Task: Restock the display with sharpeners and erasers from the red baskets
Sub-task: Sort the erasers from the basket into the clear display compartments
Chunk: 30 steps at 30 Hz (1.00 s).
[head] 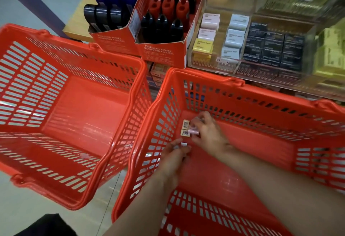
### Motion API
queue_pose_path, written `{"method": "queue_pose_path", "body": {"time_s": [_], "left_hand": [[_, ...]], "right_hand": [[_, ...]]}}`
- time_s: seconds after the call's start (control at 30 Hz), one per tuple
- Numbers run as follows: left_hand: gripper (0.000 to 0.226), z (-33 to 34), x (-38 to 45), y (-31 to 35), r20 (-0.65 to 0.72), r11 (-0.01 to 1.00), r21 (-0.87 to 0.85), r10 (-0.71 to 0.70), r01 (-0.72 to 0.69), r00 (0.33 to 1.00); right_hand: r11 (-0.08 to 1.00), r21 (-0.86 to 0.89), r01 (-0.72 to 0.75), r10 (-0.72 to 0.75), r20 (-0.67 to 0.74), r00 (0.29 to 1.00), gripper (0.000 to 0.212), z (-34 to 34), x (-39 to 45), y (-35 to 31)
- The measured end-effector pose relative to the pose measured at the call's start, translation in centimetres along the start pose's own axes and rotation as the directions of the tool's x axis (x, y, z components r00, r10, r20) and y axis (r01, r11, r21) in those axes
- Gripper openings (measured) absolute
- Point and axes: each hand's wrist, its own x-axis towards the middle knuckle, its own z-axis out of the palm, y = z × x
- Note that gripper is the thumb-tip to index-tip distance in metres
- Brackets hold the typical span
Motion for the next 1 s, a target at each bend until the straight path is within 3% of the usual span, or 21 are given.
{"method": "queue_pose_path", "body": {"time_s": [0.27,0.4,0.47,0.57,0.7,0.83,0.93,1.0], "left_hand": [[0.026,0.4,0.3,-0.8,-0.007,0.998,0.016,-0.058,0.058,0.998],[0.012,0.6,0.6,-0.5,0.020,0.996,0.017,-0.085,0.085,0.996],[0.027,1.0,0.4,-0.2,0.080,0.994,-0.021,-0.103,0.105,0.992],[0.051,2.1,-1.2,1.3,0.285,0.993,-0.066,-0.080,0.102,0.955],[0.048,3.9,-5.6,3.3,0.394,0.997,-0.068,-0.002,0.032,0.919],[0.044,4.4,-11.5,6.1,0.424,0.990,-0.063,0.141,-0.126,0.895],[0.042,4.1,-15.7,8.8,0.439,0.981,-0.100,0.193,-0.166,0.878],[0.042,3.8,-17.8,9.9,0.454,0.977,-0.112,0.214,-0.183,0.865]], "right_hand": [[0.957,0.285,-0.057,0.114,-0.186,0.976,0.021,1.1,-2.2,1.9],[0.859,0.502,-0.098,0.308,-0.355,0.883,0.014,1.6,-3.2,0.1],[0.828,0.560,-0.028,0.277,-0.365,0.889,0.012,1.0,-4.3,-1.0],[0.825,0.558,0.091,0.159,-0.383,0.910,0.012,-1.2,-6.4,-3.3],[0.855,0.490,0.169,0.060,-0.418,0.907,0.020,-5.9,-8.9,-6.5],[0.708,0.680,0.192,0.113,-0.378,0.919,0.023,-12.6,-11.5,-10.3],[0.577,0.781,0.238,0.154,-0.390,0.908,0.024,-17.1,-13.3,-12.4],[0.552,0.790,0.266,0.154,-0.410,0.899,0.029,-19.0,-14.2,-13.3]]}}
